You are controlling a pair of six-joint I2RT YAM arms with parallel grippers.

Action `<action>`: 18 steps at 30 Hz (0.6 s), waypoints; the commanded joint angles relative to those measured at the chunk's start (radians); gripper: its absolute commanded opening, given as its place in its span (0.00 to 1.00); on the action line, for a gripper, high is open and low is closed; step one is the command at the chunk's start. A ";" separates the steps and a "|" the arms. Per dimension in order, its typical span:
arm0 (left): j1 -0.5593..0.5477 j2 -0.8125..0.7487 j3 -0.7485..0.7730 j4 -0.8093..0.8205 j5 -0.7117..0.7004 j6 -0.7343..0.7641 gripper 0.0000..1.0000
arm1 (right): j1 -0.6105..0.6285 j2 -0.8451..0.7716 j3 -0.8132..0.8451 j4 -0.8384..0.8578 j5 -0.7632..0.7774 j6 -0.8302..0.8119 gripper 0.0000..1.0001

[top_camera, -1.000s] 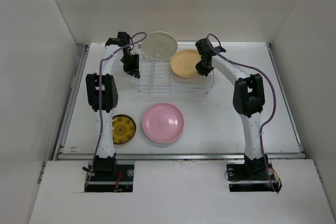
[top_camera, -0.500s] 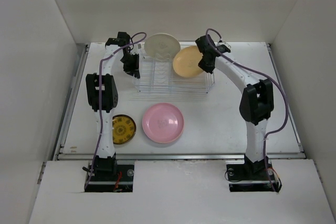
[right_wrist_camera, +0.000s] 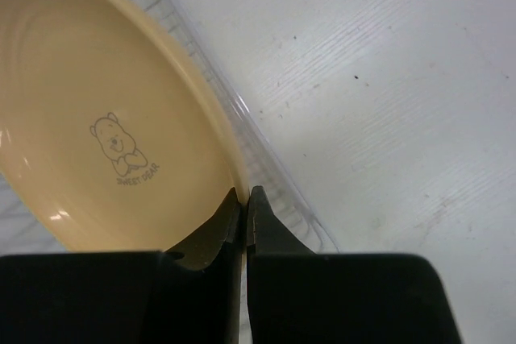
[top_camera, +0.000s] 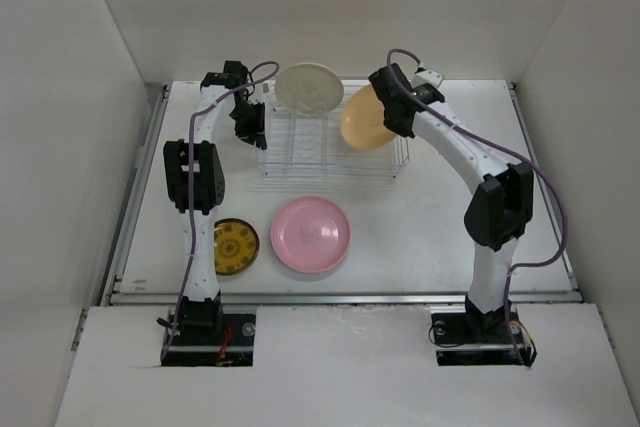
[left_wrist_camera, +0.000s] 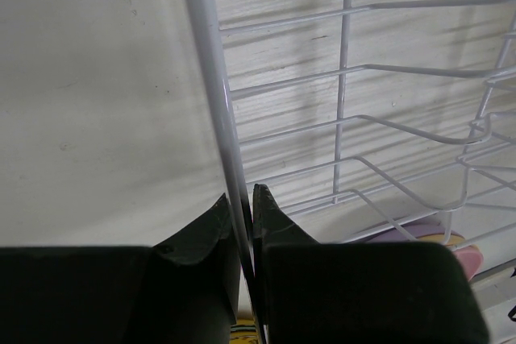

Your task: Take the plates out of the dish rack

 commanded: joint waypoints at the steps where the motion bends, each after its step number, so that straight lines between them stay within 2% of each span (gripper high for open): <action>1: 0.001 -0.059 0.015 -0.053 0.016 0.006 0.00 | 0.075 -0.175 -0.077 0.066 0.023 -0.145 0.00; 2: 0.001 -0.059 0.025 -0.053 0.007 0.006 0.00 | 0.088 -0.209 -0.118 0.114 -0.006 -0.191 0.00; 4: 0.001 -0.050 0.046 -0.076 0.007 0.015 0.00 | 0.122 -0.307 -0.243 0.263 -0.187 -0.303 0.00; 5: 0.001 -0.050 0.046 -0.076 -0.004 0.015 0.00 | 0.122 -0.332 -0.284 0.307 -0.285 -0.410 0.00; 6: 0.001 -0.050 0.046 -0.076 -0.004 0.015 0.00 | 0.131 -0.349 -0.339 0.352 -0.518 -0.452 0.00; 9: 0.001 -0.061 0.046 -0.076 -0.004 0.015 0.00 | 0.165 -0.369 -0.402 0.372 -0.813 -0.589 0.00; 10: 0.001 -0.061 0.046 -0.076 -0.004 0.015 0.00 | 0.220 -0.378 -0.447 0.383 -0.874 -0.609 0.00; 12: 0.001 -0.070 0.046 -0.086 -0.004 0.015 0.00 | 0.278 -0.378 -0.485 0.395 -0.849 -0.633 0.00; 13: 0.001 -0.070 0.037 -0.086 -0.004 0.015 0.00 | 0.318 -0.364 -0.498 0.386 -0.790 -0.643 0.00; 18: 0.001 -0.079 0.028 -0.096 -0.004 0.024 0.00 | 0.328 -0.312 -0.553 0.415 -0.791 -0.621 0.00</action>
